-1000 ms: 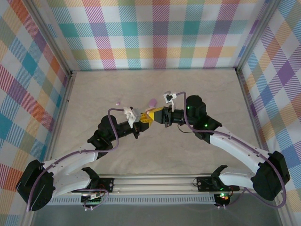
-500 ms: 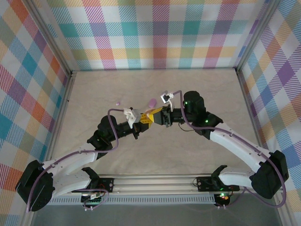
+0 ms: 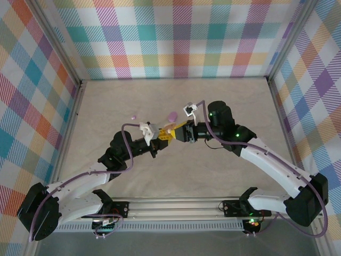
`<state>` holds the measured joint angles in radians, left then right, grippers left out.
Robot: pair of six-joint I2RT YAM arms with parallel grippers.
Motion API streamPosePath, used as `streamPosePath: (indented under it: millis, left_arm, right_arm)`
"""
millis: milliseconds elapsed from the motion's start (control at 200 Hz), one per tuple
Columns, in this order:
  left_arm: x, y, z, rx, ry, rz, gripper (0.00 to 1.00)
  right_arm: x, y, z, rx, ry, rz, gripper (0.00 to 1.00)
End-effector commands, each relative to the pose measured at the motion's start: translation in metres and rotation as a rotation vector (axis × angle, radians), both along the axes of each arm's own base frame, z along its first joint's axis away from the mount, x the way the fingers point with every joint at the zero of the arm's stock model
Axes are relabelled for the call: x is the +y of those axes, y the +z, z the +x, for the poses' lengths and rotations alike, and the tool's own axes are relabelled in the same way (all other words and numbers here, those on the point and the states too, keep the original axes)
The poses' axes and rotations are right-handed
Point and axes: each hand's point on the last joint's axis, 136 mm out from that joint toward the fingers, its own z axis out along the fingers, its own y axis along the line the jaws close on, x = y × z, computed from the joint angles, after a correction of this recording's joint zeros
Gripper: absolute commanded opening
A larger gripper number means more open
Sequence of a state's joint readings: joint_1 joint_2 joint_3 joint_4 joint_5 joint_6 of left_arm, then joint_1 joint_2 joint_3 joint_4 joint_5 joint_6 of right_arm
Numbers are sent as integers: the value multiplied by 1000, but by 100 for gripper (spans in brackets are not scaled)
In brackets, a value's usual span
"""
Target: Insert wireless bluetooth earbuds into charging case
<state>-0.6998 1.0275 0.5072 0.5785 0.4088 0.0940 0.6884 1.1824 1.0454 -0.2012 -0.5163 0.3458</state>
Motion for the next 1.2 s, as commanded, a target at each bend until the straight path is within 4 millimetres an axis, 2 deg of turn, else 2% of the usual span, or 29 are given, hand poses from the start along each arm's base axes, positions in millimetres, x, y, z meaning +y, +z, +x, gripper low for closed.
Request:
streamPosePath:
  millis: [0,140,400,500,690,800,1080,1195]
  left_arm:
    - [-1,53,-23,-165,-84,-120,0]
    - [-1,52,-22,-157,-75,-115,0]
    - [0,40,-14,-107,-42,-73,0]
    - [-2,40,-12,-98,-41,-70,0]
    - [-4,34,-9,-57,-36,-44,0]
    - [-4,33,-7,-42,-31,-42,0]
    - [-6,30,-6,-27,-34,-37,0]
    - [-6,28,-6,-22,-34,-35,0]
  right_arm:
    - [-9,-12,12,-8,-71,-103,33]
    - [-5,-3,9,-22,-61,-97,32]
    - [-22,26,9,-73,-150,-94,33]
    - [-21,32,6,-81,-142,-105,33]
    - [-5,34,-5,-130,-94,-154,32]
    - [2,33,-9,-150,-71,-182,35]
    - [7,28,-9,-169,-66,-244,36]
    - [9,25,-10,-172,-59,-267,33]
